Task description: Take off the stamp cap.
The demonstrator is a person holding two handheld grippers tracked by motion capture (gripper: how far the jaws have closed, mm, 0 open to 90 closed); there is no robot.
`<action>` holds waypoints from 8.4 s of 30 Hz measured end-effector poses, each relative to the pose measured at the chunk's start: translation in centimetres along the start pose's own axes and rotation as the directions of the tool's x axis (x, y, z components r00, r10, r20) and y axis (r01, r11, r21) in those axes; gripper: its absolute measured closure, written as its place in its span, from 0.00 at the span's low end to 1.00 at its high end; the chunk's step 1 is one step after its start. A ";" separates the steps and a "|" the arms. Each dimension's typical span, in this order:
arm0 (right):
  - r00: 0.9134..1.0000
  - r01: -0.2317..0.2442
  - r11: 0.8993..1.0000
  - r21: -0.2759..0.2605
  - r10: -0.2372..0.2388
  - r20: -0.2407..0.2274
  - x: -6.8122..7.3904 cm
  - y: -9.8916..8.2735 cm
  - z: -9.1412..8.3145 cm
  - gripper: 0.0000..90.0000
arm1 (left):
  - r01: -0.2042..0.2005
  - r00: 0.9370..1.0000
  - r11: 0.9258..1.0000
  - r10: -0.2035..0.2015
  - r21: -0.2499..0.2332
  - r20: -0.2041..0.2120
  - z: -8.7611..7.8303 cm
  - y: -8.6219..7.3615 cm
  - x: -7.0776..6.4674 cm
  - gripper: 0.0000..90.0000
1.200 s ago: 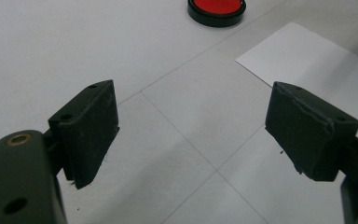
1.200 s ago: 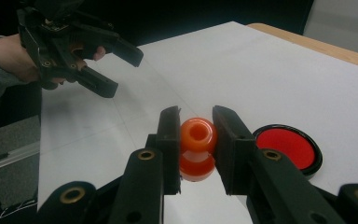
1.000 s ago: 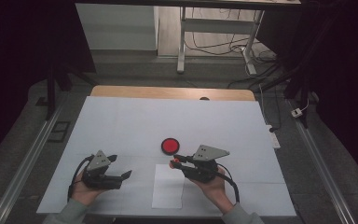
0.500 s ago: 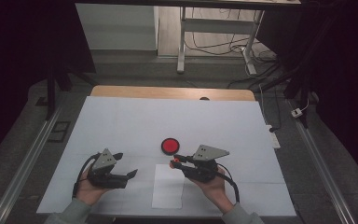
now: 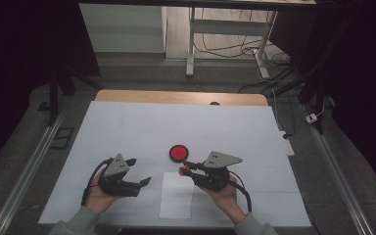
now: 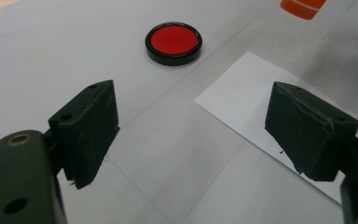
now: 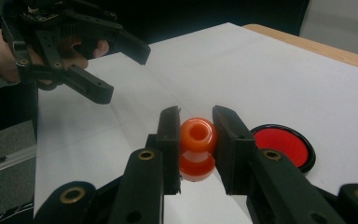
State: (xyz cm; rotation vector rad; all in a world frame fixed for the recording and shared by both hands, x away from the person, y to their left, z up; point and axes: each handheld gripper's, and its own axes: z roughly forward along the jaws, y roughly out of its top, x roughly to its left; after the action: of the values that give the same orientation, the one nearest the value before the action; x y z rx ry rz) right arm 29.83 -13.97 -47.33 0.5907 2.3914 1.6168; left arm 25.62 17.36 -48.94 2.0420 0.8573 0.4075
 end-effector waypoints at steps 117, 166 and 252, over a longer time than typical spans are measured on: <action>1.000 0.000 1.000 0.006 0.000 -0.005 0.3 -0.5 0.7 0.80 | -0.240 0.969 0.970 0.236 0.045 0.071 7.2 4.6 -6.3 0.56; 1.000 -0.013 1.000 -0.005 0.013 -0.012 0.3 -0.6 0.7 0.80 | -0.276 0.960 0.960 0.272 0.049 0.068 7.3 4.4 -6.3 0.72; 0.995 -0.027 0.988 -0.152 0.042 0.094 -1.0 0.6 -2.9 0.81 | -0.261 0.965 0.965 0.260 0.019 0.045 6.4 4.2 -6.2 0.73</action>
State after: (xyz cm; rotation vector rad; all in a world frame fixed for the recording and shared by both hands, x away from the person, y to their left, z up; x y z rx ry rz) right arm 29.80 -16.61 -45.73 0.6687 2.1785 1.7229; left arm 26.63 7.54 -49.03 2.1866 0.5710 0.4972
